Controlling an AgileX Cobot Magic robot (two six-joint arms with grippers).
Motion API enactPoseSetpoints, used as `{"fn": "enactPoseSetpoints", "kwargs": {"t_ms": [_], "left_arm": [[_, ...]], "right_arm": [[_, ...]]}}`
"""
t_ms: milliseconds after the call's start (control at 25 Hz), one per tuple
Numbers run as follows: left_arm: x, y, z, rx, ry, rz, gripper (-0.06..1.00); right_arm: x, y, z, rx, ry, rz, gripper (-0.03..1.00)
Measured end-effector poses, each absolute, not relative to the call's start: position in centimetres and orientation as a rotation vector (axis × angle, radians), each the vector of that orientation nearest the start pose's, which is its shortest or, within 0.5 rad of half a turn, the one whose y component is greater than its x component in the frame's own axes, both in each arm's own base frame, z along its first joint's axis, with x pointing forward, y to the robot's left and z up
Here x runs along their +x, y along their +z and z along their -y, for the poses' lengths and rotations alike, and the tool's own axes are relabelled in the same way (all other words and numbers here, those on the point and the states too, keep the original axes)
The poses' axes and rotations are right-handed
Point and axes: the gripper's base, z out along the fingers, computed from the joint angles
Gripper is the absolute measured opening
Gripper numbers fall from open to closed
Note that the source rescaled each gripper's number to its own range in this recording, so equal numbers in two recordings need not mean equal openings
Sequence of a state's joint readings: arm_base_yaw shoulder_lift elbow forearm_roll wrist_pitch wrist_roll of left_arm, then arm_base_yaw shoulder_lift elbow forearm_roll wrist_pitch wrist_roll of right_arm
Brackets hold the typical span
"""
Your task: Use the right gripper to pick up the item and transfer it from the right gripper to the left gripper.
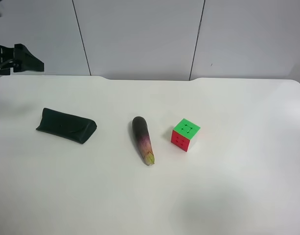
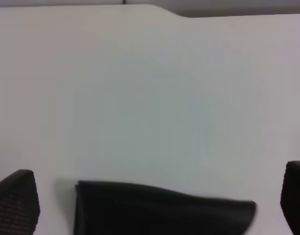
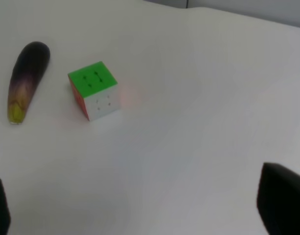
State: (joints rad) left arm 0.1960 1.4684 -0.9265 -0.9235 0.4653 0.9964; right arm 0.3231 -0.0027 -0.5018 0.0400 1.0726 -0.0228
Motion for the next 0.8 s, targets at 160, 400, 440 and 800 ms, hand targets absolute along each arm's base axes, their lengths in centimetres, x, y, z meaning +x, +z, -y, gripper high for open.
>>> {"fn": "enactPoseSetpoints", "kwargs": {"t_ms": [160, 400, 440, 800], "left_arm": [[28.0, 28.9, -2.2, 0.100, -0.267, -2.274, 1.00], [22.5, 32.8, -1.8, 0.038, -0.198, -2.327, 1.00], [21.3, 33.3, -1.7, 0.025, -0.179, -2.342, 1.00], [11.1, 34.7, -1.2, -0.079, 0.015, -2.361, 1.00]], "right_arm": [[-0.7, 27.7, -0.1, -0.357, 0.234, -2.028, 1.00], [-0.7, 27.7, -0.1, -0.357, 0.234, -2.028, 1.00], [-0.7, 27.7, -0.1, -0.357, 0.234, -2.028, 1.00], [-0.7, 27.7, -0.1, -0.357, 0.234, -2.028, 1.00]]}}
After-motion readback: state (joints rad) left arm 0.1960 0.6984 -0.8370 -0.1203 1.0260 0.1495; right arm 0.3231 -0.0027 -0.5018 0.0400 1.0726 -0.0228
